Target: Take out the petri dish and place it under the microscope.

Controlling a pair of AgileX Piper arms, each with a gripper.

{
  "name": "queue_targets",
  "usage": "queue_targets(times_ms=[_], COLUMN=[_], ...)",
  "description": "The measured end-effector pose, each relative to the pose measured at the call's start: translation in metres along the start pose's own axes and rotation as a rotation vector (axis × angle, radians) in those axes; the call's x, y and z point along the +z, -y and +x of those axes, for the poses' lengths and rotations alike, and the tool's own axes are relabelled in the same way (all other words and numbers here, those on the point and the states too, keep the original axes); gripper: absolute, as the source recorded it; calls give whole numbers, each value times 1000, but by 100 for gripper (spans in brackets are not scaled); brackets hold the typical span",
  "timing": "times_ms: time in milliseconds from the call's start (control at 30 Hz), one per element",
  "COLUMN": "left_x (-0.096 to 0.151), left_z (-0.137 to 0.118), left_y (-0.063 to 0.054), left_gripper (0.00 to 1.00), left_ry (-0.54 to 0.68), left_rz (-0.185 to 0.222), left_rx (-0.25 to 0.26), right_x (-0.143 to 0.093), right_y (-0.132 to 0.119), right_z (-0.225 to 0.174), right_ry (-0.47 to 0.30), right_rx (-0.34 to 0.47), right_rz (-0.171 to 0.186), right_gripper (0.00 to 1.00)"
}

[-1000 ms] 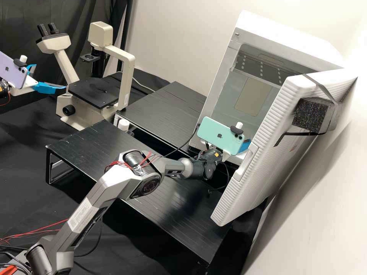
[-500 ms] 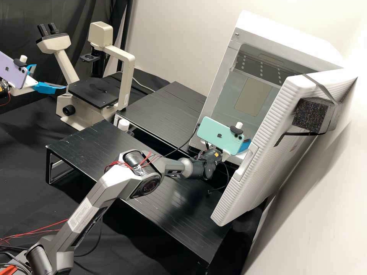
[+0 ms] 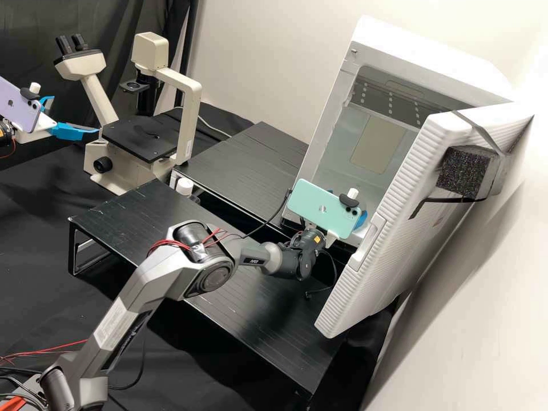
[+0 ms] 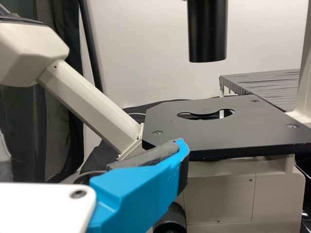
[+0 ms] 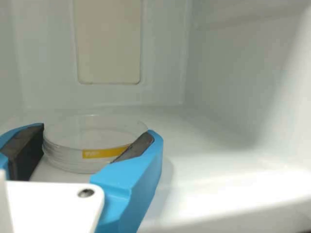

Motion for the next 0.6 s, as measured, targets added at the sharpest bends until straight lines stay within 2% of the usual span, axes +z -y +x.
queue_targets(times_ms=[167,600], left_x=[0,0], left_z=[0,0], left_y=[0,0], left_gripper=[100,100], left_ry=[0,0], left_rz=[0,0], left_rx=[0,0], right_x=[-3,0], right_y=[-9,-9], right_z=[-24,-52], right_ry=[-4,-24], right_rx=[18,16], right_rz=[8,14], right_gripper=[0,0])
